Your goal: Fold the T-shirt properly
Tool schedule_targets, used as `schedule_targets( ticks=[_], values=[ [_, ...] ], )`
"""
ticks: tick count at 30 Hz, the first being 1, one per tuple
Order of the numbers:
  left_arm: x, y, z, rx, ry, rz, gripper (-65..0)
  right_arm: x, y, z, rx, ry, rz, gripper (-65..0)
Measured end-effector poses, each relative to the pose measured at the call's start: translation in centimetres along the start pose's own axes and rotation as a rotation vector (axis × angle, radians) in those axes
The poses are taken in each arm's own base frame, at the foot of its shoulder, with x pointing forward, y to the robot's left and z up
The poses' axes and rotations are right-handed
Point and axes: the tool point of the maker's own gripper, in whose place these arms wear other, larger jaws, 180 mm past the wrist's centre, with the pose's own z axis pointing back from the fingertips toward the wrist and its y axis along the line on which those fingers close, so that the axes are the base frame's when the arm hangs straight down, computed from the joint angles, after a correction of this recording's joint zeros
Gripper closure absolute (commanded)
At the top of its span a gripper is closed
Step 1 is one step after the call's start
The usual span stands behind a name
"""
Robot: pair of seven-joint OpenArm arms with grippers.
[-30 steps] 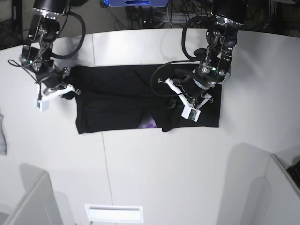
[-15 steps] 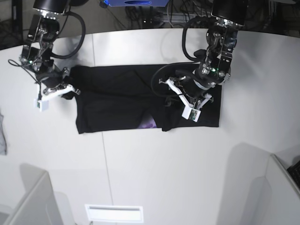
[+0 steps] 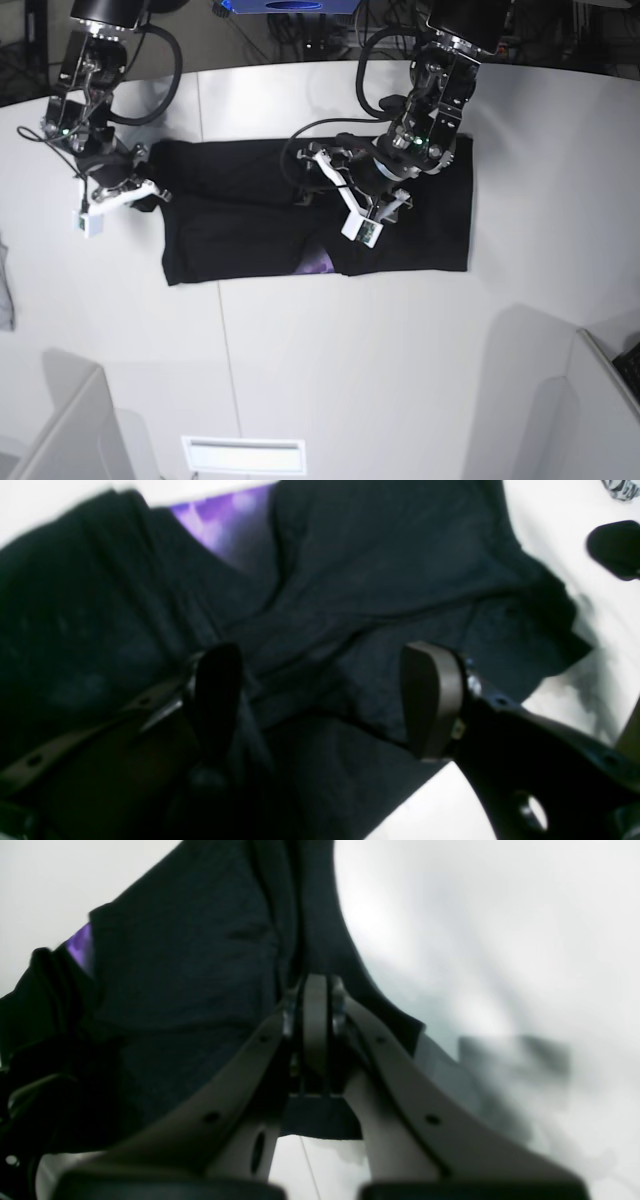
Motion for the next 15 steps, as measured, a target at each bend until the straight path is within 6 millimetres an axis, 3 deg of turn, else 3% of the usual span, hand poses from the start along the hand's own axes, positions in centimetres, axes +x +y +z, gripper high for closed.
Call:
schedule_targets(
  ticks=[3, 7, 8, 9, 11, 12, 14, 15],
  values=[
    [0.9, 0.3, 0.4, 0.005, -0.019, -0.012, -47.2, 0.4, 0.3, -0.1, 0.007, -0.005, 0.0, 0.0],
    [3.2, 2.5, 4.4, 0.062, -0.131, -0.009, -47.1, 1.5, 0.9, -0.2, 0.02, -0.026, 0.009, 0.0],
    [3.3, 4.0, 5.6, 0.109, -0.152, 0.008, -46.9, 1.7, 1.1, -0.2, 0.024, -0.029, 0.011, -4.1],
    [3.1, 5.6, 6.7, 0.156, -0.16, 0.031, -45.7, 1.8, 1.2, -0.3, 0.027, -0.032, 0.01, -13.1],
    [2.7, 10.0, 9.3, 0.29, -0.18, 0.087, -37.5, 1.9, 1.7, -0.4, 0.039, -0.011, 0.01, -31.4],
    [2.4, 12.1, 10.6, 0.35, -0.184, 0.11, -29.6, 2.1, 1.9, -0.6, 0.043, -0.008, 0.009, -39.8],
    [2.3, 15.5, 13.3, 0.453, -0.218, 0.153, -12.3, 2.5, 2.3, -1.0, 0.062, 0.001, 0.023, -48.2],
    [2.2, 17.0, 14.5, 0.5, -0.236, 0.174, -2.8, 2.6, 2.5, -1.3, 0.077, 0.008, 0.043, -48.8]
  ],
)
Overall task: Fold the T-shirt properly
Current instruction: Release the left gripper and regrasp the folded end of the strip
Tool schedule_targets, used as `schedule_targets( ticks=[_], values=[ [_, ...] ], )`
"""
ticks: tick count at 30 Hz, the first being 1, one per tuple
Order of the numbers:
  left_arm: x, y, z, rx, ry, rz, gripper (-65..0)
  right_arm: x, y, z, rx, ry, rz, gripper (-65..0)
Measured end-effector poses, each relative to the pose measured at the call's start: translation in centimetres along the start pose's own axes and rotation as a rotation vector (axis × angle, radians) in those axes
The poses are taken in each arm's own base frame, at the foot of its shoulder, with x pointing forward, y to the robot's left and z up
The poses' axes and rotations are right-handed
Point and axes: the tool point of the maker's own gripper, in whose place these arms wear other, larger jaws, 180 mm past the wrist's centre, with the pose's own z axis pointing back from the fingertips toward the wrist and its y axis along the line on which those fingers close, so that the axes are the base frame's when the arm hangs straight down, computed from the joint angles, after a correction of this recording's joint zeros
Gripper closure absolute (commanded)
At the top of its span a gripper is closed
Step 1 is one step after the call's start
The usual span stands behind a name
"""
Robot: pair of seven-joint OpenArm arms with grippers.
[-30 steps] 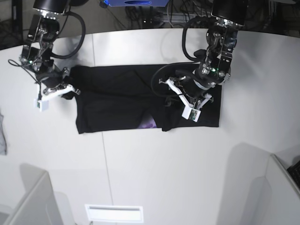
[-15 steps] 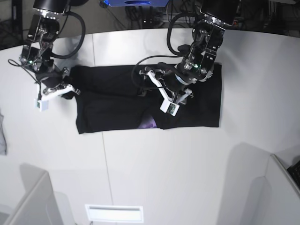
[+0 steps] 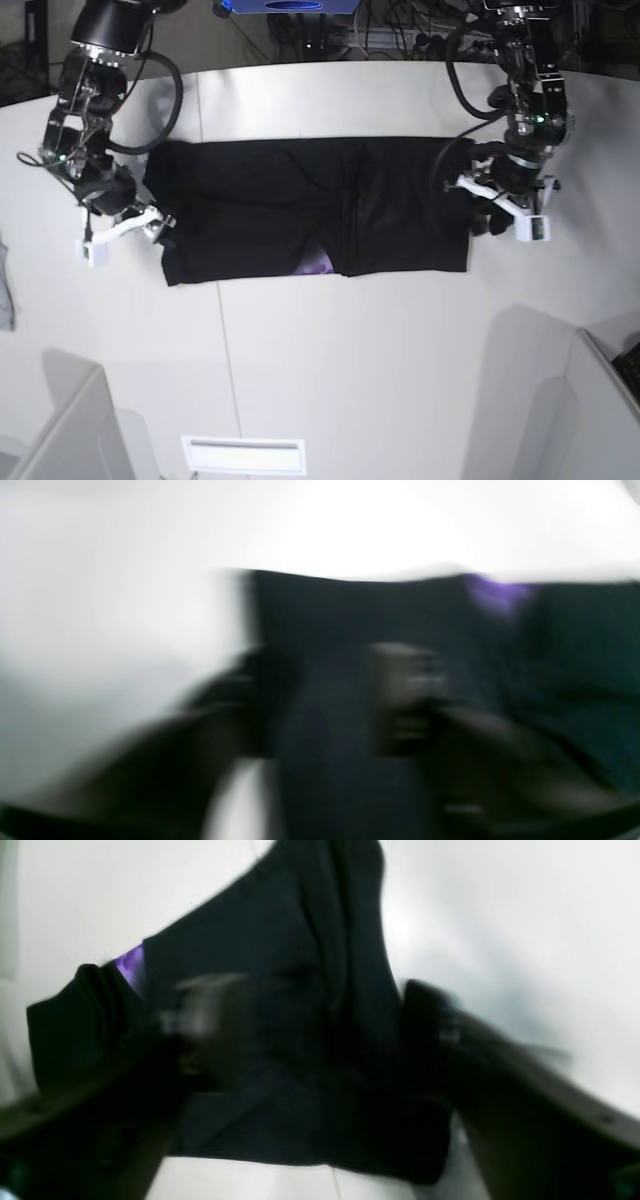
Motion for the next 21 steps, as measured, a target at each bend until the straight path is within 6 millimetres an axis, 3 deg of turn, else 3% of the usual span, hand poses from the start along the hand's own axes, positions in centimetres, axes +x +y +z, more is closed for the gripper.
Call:
schedule_targets(
  ticks=[1, 5, 8, 14, 18, 21],
  values=[
    [0.1, 1.8, 0.3, 0.044, -0.005, 0.017, 0.0, 0.0, 0.1, -0.4, 0.017, 0.011, 0.023, -48.6],
    [-0.9, 8.4, 1.7, 0.207, 0.001, 0.097, 0.0, -0.6, -0.6, -2.2, 0.043, 0.061, 0.023, -48.6],
    [-2.9, 11.3, 2.2, 0.265, 0.056, 0.113, 0.0, -0.9, -2.1, -3.1, 0.015, 0.088, -0.02, -48.6],
    [-4.7, 11.3, 1.4, 0.184, 0.113, 0.066, 0.0, -0.9, -3.7, -3.8, -0.005, 0.123, -0.03, -48.6],
    [-5.6, 11.1, 1.1, 0.174, 0.134, 0.078, 0.0, -1.4, -3.3, -3.8, 0.017, 0.128, -0.014, -48.6],
    [-5.1, 11.0, 0.3, 0.17, 0.127, 0.093, 0.0, -2.3, -2.4, -4.1, 0.057, 0.138, 0.039, -47.7]
  ],
)
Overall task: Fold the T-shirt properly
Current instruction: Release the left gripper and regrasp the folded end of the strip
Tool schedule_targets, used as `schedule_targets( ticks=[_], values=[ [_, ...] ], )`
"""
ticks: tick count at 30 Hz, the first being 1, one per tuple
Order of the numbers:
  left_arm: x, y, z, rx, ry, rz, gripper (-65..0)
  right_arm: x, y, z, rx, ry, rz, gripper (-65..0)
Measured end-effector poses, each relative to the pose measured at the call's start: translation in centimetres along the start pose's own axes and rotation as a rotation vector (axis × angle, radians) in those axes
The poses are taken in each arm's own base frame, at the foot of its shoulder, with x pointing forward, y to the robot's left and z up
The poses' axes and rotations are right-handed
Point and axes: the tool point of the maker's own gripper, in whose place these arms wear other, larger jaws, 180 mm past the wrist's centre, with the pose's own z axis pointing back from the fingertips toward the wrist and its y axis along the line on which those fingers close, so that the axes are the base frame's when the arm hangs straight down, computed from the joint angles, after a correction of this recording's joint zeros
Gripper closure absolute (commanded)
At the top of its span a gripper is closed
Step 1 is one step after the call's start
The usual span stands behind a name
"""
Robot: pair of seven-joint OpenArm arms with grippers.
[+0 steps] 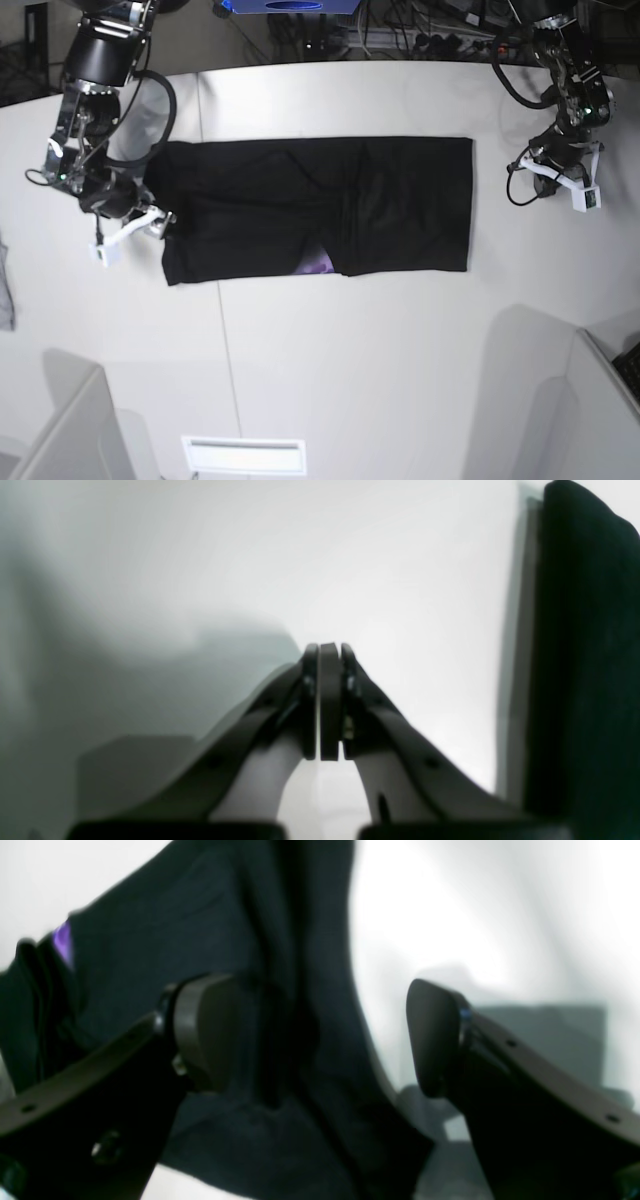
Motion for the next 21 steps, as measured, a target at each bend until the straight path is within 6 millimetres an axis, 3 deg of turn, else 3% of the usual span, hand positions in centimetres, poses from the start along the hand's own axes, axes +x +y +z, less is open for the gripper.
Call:
schedule_targets(
  ticks=[3, 5, 10, 14, 21],
  values=[
    [0.2, -0.7, -1.0, -0.02, -0.005, 0.015, 0.0, -0.9, 1.1, -0.5, 0.025, 0.022, 0.031, -43.7],
    [-0.7, -1.8, -1.6, -0.044, 0.034, -0.008, 0.0, -1.2, 1.8, -0.8, 0.042, 0.032, 0.046, -41.3],
    [-0.5, -5.8, -2.6, -0.142, -0.025, -0.049, 0.0, -1.4, 2.0, -0.9, 0.048, 0.038, 0.046, -37.8],
    [-1.7, -7.8, -3.5, -0.199, -0.018, -0.054, 0.0, -1.7, 1.6, -1.2, 0.05, 0.047, 0.029, -34.4],
    [-1.4, -9.7, -4.8, -0.247, -0.02, -0.049, 0.0, -2.1, 1.0, -1.8, 0.058, 0.045, -0.009, -11.4]
  ],
)
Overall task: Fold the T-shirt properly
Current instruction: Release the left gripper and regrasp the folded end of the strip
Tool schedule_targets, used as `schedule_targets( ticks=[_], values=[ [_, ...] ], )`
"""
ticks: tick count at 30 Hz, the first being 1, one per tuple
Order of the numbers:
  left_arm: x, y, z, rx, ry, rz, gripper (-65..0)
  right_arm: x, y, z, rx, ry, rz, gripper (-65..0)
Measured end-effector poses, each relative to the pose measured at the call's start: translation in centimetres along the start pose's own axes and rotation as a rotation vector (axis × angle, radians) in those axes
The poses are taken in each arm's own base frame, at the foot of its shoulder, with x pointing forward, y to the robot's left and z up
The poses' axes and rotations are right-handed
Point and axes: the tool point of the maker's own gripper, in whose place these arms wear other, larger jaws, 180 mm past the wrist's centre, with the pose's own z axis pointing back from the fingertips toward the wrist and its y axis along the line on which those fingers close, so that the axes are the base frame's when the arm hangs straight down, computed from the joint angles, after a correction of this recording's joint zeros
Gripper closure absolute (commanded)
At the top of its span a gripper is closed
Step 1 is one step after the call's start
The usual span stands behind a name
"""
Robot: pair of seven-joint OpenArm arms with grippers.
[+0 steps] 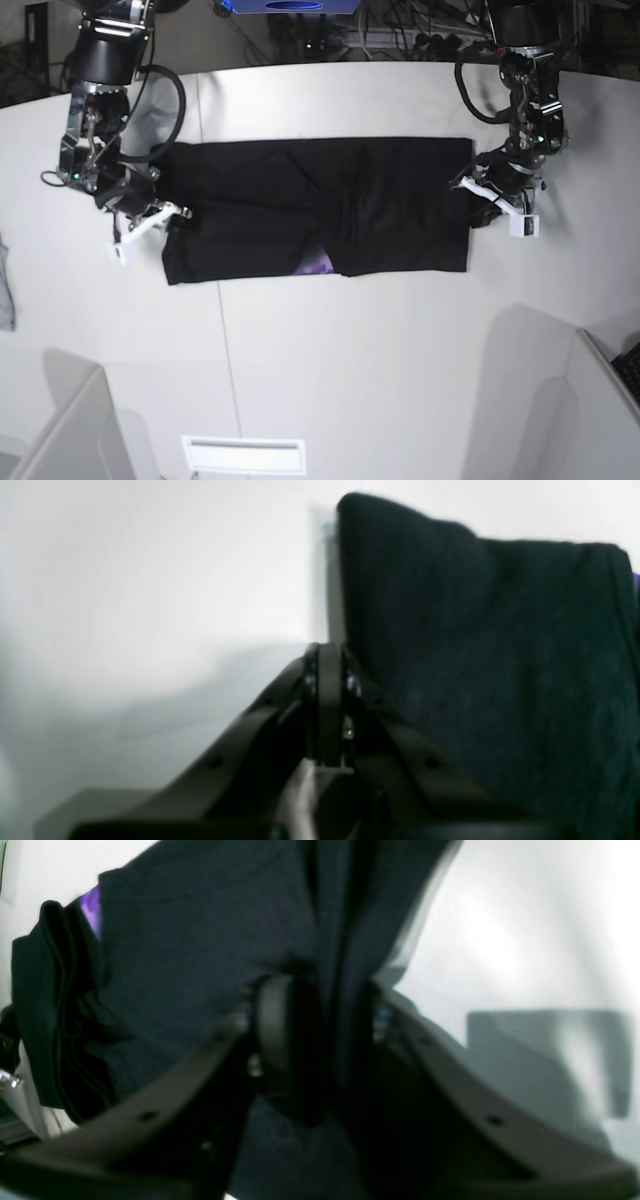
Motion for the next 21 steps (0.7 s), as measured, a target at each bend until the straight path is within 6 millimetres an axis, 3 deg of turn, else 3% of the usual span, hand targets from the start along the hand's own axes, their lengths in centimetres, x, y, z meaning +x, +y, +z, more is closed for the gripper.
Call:
schedule_targets(
  ticks=[3, 10, 15, 21],
  values=[
    [0.2, -0.8, -0.6, -0.02, 0.003, -0.011, 0.0, -0.1, -0.1, -0.1, -0.003, 0.002, -0.003, 0.0],
    [0.6, -2.6, -1.6, -0.06, 0.014, -0.045, 0.0, 0.1, 0.0, -0.1, -0.007, 0.013, 0.009, 0.0],
    [0.7, -2.8, -1.7, -0.062, 0.017, -0.045, 0.0, 0.4, -0.1, 0.2, -0.014, 0.018, 0.024, 0.0],
    [0.6, -3.2, -1.7, -0.071, 0.02, -0.055, 0.0, 0.5, -0.3, 1.7, -0.083, 0.011, 0.059, 0.0]
  ],
)
